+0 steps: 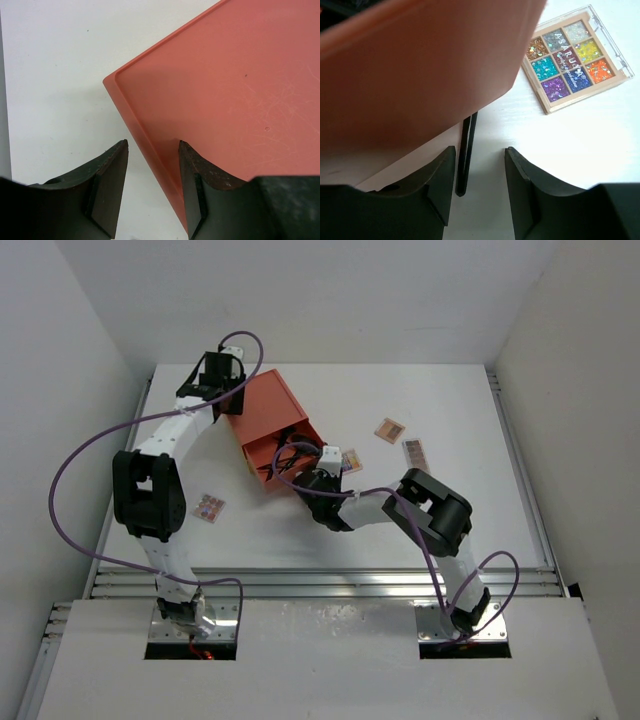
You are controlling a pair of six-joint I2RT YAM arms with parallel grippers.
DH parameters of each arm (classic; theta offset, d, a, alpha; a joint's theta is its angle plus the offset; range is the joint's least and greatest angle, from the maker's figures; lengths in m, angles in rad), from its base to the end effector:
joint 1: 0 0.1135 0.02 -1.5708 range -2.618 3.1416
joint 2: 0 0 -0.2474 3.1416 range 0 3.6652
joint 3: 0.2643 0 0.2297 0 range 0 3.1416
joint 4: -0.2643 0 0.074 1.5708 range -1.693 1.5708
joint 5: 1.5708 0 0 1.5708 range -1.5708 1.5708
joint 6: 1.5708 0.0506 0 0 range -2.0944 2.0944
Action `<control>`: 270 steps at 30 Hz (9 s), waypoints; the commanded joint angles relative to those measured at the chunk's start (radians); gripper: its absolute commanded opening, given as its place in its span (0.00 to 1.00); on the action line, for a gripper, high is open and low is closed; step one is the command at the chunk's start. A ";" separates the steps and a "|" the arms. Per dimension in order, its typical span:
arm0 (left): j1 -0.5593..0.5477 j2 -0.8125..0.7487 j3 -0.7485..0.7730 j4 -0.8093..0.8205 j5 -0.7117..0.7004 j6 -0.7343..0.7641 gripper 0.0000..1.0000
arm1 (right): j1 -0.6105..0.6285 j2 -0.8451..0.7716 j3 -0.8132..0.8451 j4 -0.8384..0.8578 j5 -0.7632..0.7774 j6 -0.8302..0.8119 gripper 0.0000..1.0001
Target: Organize the makeup
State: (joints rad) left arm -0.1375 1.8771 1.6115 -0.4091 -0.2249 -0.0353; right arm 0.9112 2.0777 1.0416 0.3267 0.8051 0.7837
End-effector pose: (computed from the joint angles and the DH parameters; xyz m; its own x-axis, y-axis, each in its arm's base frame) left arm 0.4182 -0.0465 0.2720 -0.6170 0.0507 -0.7853 -0.0607 0.9919 0.1117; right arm 0.2663 0.2838 0.0985 -0.4327 0.2403 -0.8689 0.1313 0.9703 0.2030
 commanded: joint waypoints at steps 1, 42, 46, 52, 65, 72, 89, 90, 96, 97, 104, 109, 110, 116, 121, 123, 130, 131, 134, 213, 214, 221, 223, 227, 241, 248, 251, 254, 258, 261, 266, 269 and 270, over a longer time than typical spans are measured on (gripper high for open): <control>0.019 -0.039 0.010 -0.017 0.006 -0.003 0.50 | -0.008 0.027 0.015 -0.057 -0.015 0.055 0.41; 0.029 -0.058 0.019 -0.017 0.015 -0.003 0.50 | -0.201 -0.421 -0.322 -0.518 -0.604 -0.299 0.35; 0.038 -0.058 0.019 -0.017 0.015 -0.003 0.50 | -0.202 -0.380 -0.273 -0.546 -0.639 -0.319 0.23; 0.038 -0.058 0.019 -0.017 0.015 -0.003 0.50 | -0.236 -0.507 -0.371 -0.388 -0.679 -0.448 0.00; 0.038 -0.058 0.019 -0.017 0.024 -0.003 0.50 | -0.333 -0.416 0.352 -0.576 -1.139 -1.216 0.00; 0.038 -0.058 0.010 -0.017 0.004 -0.003 0.50 | -0.275 -0.154 0.646 -0.655 -1.334 -1.389 0.00; 0.047 -0.030 0.010 -0.017 0.013 -0.003 0.50 | -0.242 -0.111 0.591 -0.468 -1.227 -1.358 0.59; 0.047 -0.030 0.010 -0.017 0.013 -0.003 0.50 | -0.241 -0.114 0.586 -0.425 -1.200 -1.319 0.61; 0.047 -0.030 0.010 -0.017 0.013 -0.003 0.50 | -0.235 -0.267 0.433 -0.255 -0.895 -0.957 0.40; 0.047 -0.030 0.010 -0.017 0.013 -0.003 0.50 | -0.227 -0.351 0.392 -0.235 -0.835 -0.842 0.31; 0.047 -0.019 0.021 -0.017 0.013 -0.003 0.50 | -0.127 -0.472 0.003 -0.159 -0.696 -0.615 0.00; 0.047 -0.010 0.021 -0.027 0.013 0.006 0.50 | -0.120 -0.406 0.027 -0.181 -0.689 -0.554 0.00; 0.047 -0.010 0.021 -0.027 0.013 0.006 0.50 | -0.118 -0.351 0.062 -0.175 -0.701 -0.558 0.00; 0.038 -0.010 0.010 -0.027 0.013 0.046 0.50 | -0.120 -0.203 0.176 -0.029 -0.736 -0.609 0.00; 0.029 0.010 0.001 -0.027 0.001 0.080 0.50 | -0.123 -0.108 0.268 0.075 -0.741 -0.603 0.00; 0.019 0.020 0.001 -0.027 0.001 0.094 0.50 | -0.123 -0.071 0.273 0.167 -0.744 -0.589 0.00; 0.010 0.030 -0.018 -0.037 0.010 0.117 0.50 | -0.143 0.054 0.345 0.270 -0.666 -0.531 0.00; 0.010 0.030 -0.018 -0.037 0.021 0.117 0.50 | -0.146 0.062 0.353 0.275 -0.666 -0.525 0.00; 0.010 0.039 -0.018 -0.046 0.042 0.117 0.50 | -0.153 0.093 0.368 0.287 -0.656 -0.500 0.00; 0.019 0.128 0.142 -0.149 0.091 0.078 0.53 | -0.009 -0.176 -0.272 0.459 -0.552 -0.468 0.52; 0.019 0.128 0.154 -0.158 0.091 0.078 0.55 | -0.008 -0.180 -0.272 0.445 -0.572 -0.491 0.61; 0.019 0.038 0.261 -0.191 0.110 0.087 1.00 | 0.002 -0.315 -0.351 0.390 -0.610 -0.550 1.00; 0.019 -0.021 0.281 -0.200 0.120 0.116 1.00 | 0.011 -0.372 -0.373 0.359 -0.644 -0.566 1.00; 0.045 -0.191 0.199 -0.266 0.246 0.354 1.00 | 0.011 -0.583 -0.391 0.085 -0.773 -0.647 1.00; 0.277 -0.422 -0.412 -0.706 0.579 1.730 1.00 | -0.254 -0.849 -0.376 -0.355 -1.168 -0.887 1.00; 0.276 -0.305 -0.525 -0.584 0.536 1.939 1.00 | -0.415 -0.826 -0.405 -0.278 -1.281 -0.856 1.00; 0.253 -0.274 -0.587 -0.507 0.515 1.985 1.00 | -0.442 -0.840 -0.426 -0.256 -1.287 -0.842 1.00; 0.242 -0.175 -0.520 -0.548 0.515 1.985 1.00 | -0.448 -0.860 -0.425 -0.267 -1.262 -0.831 1.00; 0.242 -0.063 -0.450 -0.565 0.483 2.005 1.00 | -0.480 -0.855 -0.407 -0.274 -1.203 -0.828 1.00; 0.242 -0.026 -0.417 -0.574 0.495 2.014 1.00 | -0.456 -0.846 -0.352 -0.322 -1.198 -0.801 1.00; 0.222 -0.004 -0.426 -0.623 0.447 2.023 1.00 | -0.459 -0.831 -0.322 -0.377 -1.189 -0.848 1.00; 0.213 0.005 -0.465 -0.646 0.435 2.023 0.95 | -0.456 -0.843 -0.322 -0.365 -1.161 -0.862 1.00; 0.204 0.005 -0.479 -0.646 0.435 2.023 0.94 | -0.456 -0.852 -0.331 -0.361 -1.156 -0.865 1.00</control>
State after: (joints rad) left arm 0.0841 1.8576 1.1805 -0.9634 0.2176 1.9564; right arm 0.4564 1.2465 0.6834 -0.0383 -0.3740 -0.0574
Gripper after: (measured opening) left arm 0.954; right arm 0.996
